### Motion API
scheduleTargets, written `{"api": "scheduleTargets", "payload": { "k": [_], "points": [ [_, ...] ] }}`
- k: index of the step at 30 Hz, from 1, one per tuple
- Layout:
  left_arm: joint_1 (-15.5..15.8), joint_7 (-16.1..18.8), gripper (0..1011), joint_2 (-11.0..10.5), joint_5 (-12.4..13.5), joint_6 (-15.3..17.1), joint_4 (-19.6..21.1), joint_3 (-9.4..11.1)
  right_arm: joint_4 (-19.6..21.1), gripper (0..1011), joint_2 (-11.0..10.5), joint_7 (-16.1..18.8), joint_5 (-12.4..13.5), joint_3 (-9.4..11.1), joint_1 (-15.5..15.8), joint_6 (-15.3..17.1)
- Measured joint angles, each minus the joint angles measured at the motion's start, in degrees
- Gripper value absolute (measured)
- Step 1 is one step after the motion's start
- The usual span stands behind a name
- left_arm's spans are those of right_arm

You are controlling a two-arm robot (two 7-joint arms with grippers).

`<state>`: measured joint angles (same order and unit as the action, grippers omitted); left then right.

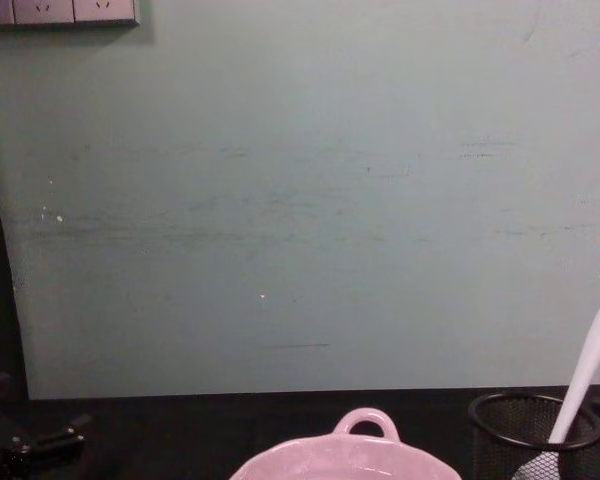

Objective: Use the one hand to pick up the spoon and stir the clear water in the bowl.

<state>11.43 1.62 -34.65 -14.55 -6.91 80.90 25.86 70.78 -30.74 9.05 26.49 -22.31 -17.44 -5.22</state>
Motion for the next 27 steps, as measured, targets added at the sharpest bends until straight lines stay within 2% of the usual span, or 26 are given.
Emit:
{"api": "scheduleTargets", "payload": {
  "k": [6,7,9,27],
  "points": [
    [0.0,0.0,1011,0.0,0.0,0.0,0.0,0.0,-0.16,1003,0.23,-1.25,-2.14,0.06,0.03,0.18],
    [0.0,0.0,1011,0.0,0.0,0.0,0.0,0.0,0.26,1003,0.18,-2.13,-3.54,-0.09,0.02,0.95],
    [0.0,0.0,1011,0.0,0.0,0.0,0.0,0.0,0.41,1002,0.15,-2.43,-3.98,-0.17,0.0,1.26],
    [0.0,0.0,1011,0.0,0.0,0.0,0.0,0.0,0.18,1003,0.22,-2.1,-3.34,-0.05,-0.06,0.85]
  ]
}}
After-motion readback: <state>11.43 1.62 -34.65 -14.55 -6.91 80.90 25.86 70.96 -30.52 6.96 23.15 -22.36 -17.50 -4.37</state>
